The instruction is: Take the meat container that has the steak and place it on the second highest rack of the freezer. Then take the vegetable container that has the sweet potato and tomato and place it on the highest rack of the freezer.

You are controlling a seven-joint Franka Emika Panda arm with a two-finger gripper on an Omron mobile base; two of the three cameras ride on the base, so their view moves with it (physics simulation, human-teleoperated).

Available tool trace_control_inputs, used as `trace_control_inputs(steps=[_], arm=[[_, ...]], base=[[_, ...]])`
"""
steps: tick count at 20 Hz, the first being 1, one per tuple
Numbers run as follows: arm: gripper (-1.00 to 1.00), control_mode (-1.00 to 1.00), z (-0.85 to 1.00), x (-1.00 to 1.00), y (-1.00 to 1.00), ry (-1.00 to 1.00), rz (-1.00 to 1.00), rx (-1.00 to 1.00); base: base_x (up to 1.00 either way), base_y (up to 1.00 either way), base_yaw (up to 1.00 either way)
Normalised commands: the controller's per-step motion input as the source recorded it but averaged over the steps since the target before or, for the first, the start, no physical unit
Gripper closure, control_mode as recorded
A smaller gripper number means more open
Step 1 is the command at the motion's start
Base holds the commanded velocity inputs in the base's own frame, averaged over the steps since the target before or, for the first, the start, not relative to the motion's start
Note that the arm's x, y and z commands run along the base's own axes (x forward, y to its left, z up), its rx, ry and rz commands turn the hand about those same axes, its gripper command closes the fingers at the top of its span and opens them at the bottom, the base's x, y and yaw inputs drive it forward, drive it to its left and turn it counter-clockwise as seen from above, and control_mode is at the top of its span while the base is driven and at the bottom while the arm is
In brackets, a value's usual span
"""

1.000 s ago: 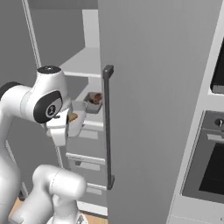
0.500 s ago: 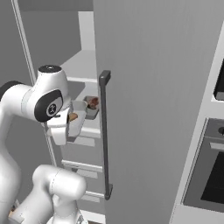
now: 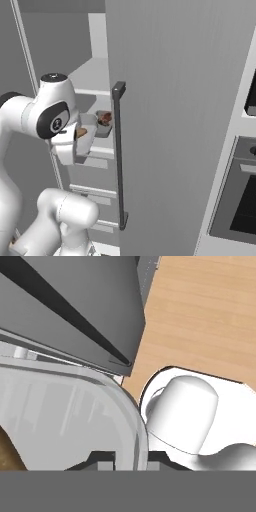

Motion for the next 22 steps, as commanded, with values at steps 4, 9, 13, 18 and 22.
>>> trace_control_inputs(steps=[4,9,13,18,22], arm=[[1.00,-1.00,0.44,0.04,0.32,-0.06,-0.02,0.00],[1.00,-1.00,0.39,0.53,0.06,-0.01,-0.08,0.03],[1.00,-1.00,0.45,0.41,0.06,-0.08,-0.04,0.04],[1.00,-1.00,0.33,0.03,0.19,-0.21,0.00,0.00],[1.00,-1.00,0.09,0.59,0.00,-0.10,0.00,0.00]], base=[[0.00,0.00,0.00],[0.00,0.00,0.00],[0.00,0.00,0.00],[0.00,0.00,0.00],[0.00,0.00,0.00]])
